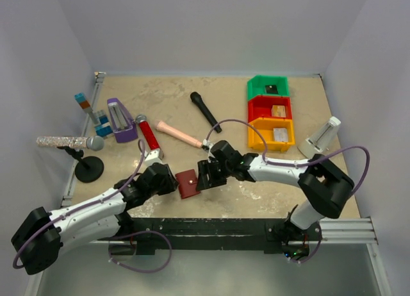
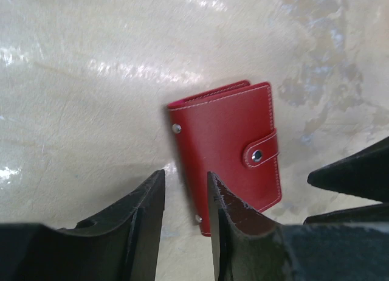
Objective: Take the credit cards out of the card holder
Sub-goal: Move the card holder to the center of the board.
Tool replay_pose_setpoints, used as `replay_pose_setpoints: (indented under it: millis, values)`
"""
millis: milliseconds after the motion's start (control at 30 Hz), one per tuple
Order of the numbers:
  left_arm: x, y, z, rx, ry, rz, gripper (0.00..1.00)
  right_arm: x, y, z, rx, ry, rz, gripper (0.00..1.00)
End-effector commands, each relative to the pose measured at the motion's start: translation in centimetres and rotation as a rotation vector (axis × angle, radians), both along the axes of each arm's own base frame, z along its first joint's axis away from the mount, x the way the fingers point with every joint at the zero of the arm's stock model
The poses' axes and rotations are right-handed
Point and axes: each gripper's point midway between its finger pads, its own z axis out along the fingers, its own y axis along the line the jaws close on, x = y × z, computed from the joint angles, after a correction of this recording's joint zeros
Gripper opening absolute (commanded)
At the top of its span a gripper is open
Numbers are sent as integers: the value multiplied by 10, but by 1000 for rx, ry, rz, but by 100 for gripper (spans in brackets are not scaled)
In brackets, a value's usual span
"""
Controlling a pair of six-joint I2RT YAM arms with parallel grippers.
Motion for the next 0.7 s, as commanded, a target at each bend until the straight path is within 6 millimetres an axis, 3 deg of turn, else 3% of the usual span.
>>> replay_pose_setpoints:
  millis: [0, 400, 667]
  values:
    - [-8, -7, -10, -47, 38, -12, 38, 11, 20, 5, 41, 25, 4, 57]
    - [-3, -25, -14, -28, 30, -124, 36, 12, 30, -13, 50, 72, -1, 50]
    - [12, -39, -2, -7, -16, -184, 35, 1, 25, -16, 90, 81, 7, 46]
